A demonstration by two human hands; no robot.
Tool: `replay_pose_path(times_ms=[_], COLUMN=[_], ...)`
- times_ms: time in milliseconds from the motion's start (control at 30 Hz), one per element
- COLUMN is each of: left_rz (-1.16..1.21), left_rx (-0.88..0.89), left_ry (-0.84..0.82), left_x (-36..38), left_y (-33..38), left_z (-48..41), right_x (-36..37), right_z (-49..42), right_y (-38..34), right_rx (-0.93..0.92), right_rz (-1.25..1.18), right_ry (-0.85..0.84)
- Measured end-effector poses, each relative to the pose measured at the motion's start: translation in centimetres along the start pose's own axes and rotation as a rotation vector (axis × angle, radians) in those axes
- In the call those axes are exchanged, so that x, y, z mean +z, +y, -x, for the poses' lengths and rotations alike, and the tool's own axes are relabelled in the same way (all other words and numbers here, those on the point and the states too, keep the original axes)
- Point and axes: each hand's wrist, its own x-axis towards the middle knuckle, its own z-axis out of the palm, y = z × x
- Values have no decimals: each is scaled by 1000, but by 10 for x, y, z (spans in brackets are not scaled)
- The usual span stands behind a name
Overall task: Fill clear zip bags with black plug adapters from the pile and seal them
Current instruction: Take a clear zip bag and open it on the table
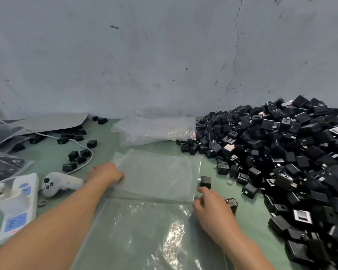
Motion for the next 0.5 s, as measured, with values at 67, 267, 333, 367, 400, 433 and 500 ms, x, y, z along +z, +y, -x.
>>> replay_pose_path(times_ms=[67,267,333,367,400,433,500], left_rz=[34,618,884,969,1055,1145,1377], left_rx=[21,305,365,369,356,331,237], left_ry=[-49,65,145,171,184,194,181], left_x=[-6,-58,-84,-96,-107,-115,-127], left_y=[4,5,13,18,24,31,44], left_z=[-5,-2,0,-2,-4,-7,-18], right_x=[2,-10,-14,-14,-14,-14,-11], right_z=[-5,-17,-16,-15,-14,-13,-12], right_y=[2,14,15,16,15,15,14], right_rx=[-9,22,7,-12,-35,-59,-88], right_rz=[22,-97,-120,-92,-47,2,62], right_ry=[-11,-151,-210,-226,-231,-227,-204])
